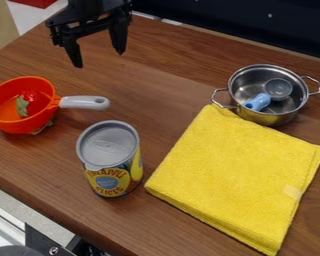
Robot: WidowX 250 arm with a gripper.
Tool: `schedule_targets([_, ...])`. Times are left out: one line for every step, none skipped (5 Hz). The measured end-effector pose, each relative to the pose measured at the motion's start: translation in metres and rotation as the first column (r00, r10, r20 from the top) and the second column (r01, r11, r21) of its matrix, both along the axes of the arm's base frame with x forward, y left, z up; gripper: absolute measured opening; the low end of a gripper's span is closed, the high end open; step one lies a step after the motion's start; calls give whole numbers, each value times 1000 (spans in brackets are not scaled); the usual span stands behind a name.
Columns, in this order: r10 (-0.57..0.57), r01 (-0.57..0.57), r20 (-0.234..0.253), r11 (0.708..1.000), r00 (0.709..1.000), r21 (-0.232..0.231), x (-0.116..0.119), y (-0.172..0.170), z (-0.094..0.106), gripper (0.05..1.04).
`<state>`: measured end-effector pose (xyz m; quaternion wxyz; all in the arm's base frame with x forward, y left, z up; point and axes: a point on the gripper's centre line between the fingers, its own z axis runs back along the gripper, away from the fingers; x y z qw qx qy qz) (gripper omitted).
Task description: The robot moved the can into a different direction
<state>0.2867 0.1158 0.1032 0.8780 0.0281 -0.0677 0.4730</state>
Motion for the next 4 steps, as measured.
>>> schedule_targets([-103,104,32,994,994,-23,-12,-12,7,1000])
schedule_targets([-248,249,24,965,968,-76,-36,-26,13,1000])
schedule_targets([-408,411,54,908,912,-81,-77,-47,13,1000])
schedule_targets([-531,531,37,839,847,-119,-110,-62,12,1000])
